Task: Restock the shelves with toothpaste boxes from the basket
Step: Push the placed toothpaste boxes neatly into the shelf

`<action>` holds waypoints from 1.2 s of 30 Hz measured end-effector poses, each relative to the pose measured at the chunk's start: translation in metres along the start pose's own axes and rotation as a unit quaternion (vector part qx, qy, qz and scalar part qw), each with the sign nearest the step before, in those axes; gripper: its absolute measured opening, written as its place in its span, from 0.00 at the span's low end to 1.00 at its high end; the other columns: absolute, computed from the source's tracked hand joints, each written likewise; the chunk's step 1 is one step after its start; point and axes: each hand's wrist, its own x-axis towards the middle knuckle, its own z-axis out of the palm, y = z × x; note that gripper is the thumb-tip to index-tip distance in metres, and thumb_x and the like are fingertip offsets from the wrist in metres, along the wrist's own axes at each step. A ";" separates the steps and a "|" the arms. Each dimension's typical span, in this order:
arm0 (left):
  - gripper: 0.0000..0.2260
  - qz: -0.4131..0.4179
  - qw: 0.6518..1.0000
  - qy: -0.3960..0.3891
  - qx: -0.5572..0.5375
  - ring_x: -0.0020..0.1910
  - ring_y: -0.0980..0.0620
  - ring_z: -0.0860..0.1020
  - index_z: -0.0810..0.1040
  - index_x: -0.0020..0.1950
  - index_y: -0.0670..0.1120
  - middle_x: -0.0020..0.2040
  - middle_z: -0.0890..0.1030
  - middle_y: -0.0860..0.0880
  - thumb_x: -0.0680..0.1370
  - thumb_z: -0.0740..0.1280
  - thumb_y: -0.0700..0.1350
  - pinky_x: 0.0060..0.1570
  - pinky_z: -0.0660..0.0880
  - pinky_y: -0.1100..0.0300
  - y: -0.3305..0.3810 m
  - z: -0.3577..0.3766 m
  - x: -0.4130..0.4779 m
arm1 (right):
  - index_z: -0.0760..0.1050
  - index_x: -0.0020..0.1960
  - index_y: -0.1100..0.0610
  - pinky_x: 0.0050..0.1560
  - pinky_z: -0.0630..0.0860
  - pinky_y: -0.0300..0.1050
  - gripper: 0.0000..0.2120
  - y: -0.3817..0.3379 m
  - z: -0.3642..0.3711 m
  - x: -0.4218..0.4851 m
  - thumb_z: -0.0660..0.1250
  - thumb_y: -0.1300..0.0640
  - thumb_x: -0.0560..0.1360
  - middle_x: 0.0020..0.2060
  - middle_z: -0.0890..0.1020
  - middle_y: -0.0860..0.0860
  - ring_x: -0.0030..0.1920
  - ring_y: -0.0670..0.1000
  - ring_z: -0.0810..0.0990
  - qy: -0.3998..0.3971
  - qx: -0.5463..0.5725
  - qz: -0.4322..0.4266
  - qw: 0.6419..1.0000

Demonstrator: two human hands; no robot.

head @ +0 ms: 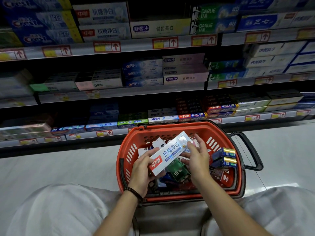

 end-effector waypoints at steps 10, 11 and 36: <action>0.11 0.030 0.994 0.041 -0.097 0.52 0.38 0.86 0.77 0.63 0.43 0.58 0.84 0.37 0.82 0.63 0.35 0.53 0.80 0.33 0.009 -0.009 0.001 | 0.78 0.65 0.51 0.42 0.83 0.51 0.12 0.005 0.003 0.002 0.69 0.61 0.83 0.52 0.88 0.55 0.48 0.56 0.89 0.014 0.038 0.043 0.998; 0.11 0.031 0.992 0.049 -0.116 0.53 0.36 0.85 0.76 0.63 0.44 0.58 0.84 0.36 0.82 0.62 0.35 0.53 0.80 0.36 0.010 -0.009 0.002 | 0.78 0.65 0.51 0.42 0.83 0.51 0.12 0.006 0.003 0.002 0.70 0.61 0.83 0.51 0.89 0.55 0.49 0.57 0.89 0.016 0.044 0.045 0.998; 0.12 0.144 0.966 0.128 -0.174 0.53 0.35 0.85 0.75 0.64 0.46 0.59 0.85 0.40 0.83 0.64 0.35 0.55 0.83 0.39 0.016 -0.018 0.007 | 0.80 0.55 0.56 0.39 0.79 0.50 0.04 -0.004 0.009 -0.009 0.68 0.64 0.83 0.53 0.85 0.61 0.40 0.55 0.86 -0.040 0.042 0.021 0.998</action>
